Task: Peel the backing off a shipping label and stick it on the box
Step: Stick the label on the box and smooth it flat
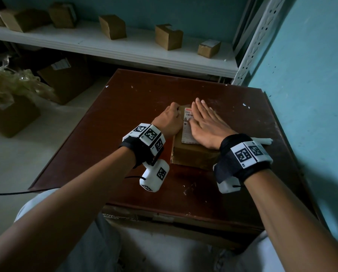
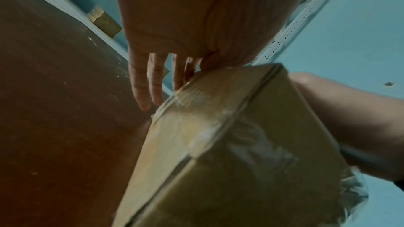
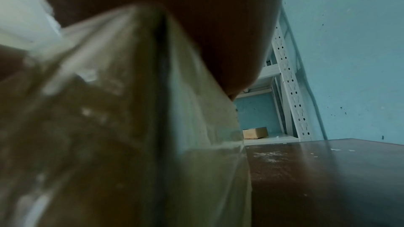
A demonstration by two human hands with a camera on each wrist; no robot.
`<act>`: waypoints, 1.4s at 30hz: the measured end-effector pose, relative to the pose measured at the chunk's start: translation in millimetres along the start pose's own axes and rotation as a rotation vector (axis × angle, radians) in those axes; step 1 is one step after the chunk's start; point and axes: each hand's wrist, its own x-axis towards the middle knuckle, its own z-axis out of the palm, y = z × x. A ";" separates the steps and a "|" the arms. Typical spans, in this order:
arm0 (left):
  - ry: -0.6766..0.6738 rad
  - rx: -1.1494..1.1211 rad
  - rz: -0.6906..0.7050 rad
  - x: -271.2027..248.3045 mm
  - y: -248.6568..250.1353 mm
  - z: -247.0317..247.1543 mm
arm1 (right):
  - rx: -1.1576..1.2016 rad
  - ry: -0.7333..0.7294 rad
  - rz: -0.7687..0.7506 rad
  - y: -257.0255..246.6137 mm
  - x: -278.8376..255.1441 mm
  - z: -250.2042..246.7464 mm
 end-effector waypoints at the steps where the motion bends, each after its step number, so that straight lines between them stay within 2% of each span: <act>1: 0.002 0.000 0.002 0.4 -0.7 0.4 | -0.003 0.004 0.000 1.0 -0.1 0.3; 26: 0.037 -0.025 0.106 10.4 -14.0 10.5 | -0.105 0.186 -0.025 14.2 -16.9 16.5; 31: 0.063 -0.031 0.098 10.5 -14.4 12.2 | -0.139 0.207 -0.046 10.4 -20.0 19.0; 42: 0.030 -0.075 0.075 10.1 -13.1 9.4 | -0.208 0.215 -0.088 -2.6 -22.6 22.0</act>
